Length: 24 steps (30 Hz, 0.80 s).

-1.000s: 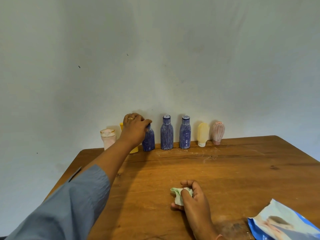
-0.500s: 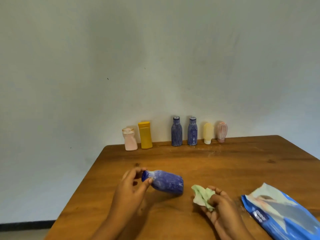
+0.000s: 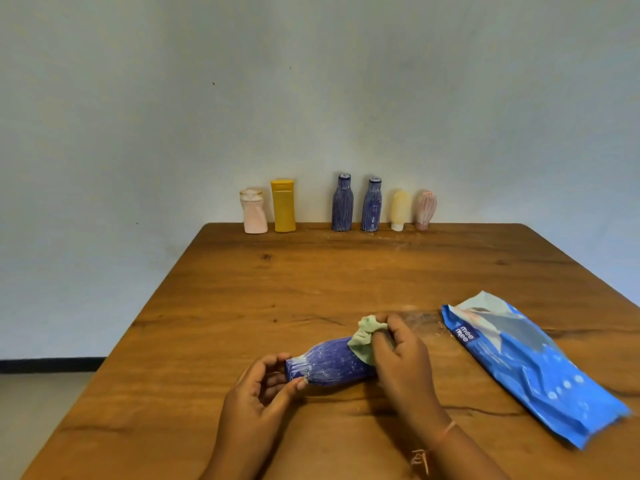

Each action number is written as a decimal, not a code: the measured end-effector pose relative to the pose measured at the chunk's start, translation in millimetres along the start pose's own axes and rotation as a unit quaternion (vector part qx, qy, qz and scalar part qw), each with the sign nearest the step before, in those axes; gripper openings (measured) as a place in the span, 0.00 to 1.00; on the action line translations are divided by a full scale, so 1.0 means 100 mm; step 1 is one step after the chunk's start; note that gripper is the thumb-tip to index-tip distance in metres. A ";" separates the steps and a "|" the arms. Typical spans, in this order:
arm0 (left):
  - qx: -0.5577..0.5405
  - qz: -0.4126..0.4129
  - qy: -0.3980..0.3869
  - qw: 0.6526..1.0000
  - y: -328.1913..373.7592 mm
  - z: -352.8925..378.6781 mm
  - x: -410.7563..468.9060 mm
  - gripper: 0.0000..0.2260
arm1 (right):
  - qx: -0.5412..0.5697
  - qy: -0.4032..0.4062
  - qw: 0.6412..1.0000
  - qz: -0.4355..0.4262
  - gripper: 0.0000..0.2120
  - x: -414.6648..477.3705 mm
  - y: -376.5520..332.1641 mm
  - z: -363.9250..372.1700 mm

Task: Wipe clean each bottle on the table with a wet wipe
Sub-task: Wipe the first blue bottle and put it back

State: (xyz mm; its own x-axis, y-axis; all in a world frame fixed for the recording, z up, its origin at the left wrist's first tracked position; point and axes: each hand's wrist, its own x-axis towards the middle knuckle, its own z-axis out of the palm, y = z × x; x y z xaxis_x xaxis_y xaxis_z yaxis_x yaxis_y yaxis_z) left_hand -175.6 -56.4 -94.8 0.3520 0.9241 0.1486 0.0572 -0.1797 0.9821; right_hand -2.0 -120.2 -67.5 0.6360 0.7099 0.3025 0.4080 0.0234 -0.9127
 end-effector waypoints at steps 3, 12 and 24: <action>-0.013 -0.017 -0.009 1.000 -0.02 -0.02 0.00 0.16 | -0.154 -0.013 0.982 -0.111 0.14 -0.05 0.12 0.08; 0.040 -0.017 -0.037 0.998 -0.04 -0.03 0.01 0.15 | -0.315 -0.167 0.909 -0.216 0.26 -0.41 0.03 0.46; 0.056 -0.009 -0.039 0.998 -0.04 -0.03 0.01 0.15 | -0.435 -0.145 0.872 -0.171 0.40 -0.06 0.23 0.04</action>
State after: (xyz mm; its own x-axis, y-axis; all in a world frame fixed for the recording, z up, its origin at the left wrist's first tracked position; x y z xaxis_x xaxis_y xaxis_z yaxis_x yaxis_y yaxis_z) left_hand -178.0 -53.4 -98.6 0.4222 0.8988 0.1175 0.1656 -0.2039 0.9649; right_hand 0.9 -120.7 -91.4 0.2378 0.9176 0.3184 0.9643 -0.1838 -0.1907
